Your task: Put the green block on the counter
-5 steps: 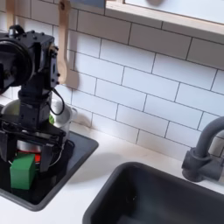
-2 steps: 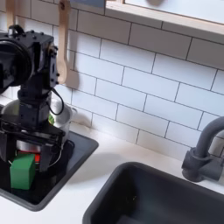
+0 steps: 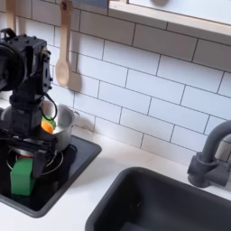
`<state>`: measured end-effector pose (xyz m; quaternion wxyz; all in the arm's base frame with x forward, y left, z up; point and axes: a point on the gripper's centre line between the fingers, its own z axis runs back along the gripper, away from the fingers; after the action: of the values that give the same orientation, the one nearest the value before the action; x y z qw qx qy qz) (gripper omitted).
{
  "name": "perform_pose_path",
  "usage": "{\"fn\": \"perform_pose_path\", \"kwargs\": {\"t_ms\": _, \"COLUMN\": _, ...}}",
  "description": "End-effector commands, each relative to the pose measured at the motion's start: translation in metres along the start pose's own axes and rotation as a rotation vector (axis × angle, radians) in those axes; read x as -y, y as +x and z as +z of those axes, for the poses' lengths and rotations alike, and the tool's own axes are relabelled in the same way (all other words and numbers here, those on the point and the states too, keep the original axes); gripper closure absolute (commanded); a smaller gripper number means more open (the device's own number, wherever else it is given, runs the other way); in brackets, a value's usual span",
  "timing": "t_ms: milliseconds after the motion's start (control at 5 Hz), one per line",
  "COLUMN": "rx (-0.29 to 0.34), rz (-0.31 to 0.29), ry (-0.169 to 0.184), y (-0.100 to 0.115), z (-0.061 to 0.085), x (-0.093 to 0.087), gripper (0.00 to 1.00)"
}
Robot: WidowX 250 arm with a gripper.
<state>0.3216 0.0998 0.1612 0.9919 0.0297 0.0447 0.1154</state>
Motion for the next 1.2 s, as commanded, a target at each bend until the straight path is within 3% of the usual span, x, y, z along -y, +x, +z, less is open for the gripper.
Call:
{"fn": "perform_pose_path", "kwargs": {"t_ms": 0, "rx": -0.022, "rz": -0.012, "ry": -0.004, "y": -0.006, "z": -0.004, "x": 0.000, "gripper": 0.00}}
{"fn": "perform_pose_path", "kwargs": {"t_ms": 1000, "rx": -0.025, "rz": -0.017, "ry": -0.011, "y": -0.017, "z": -0.004, "x": 0.000, "gripper": 0.00}}
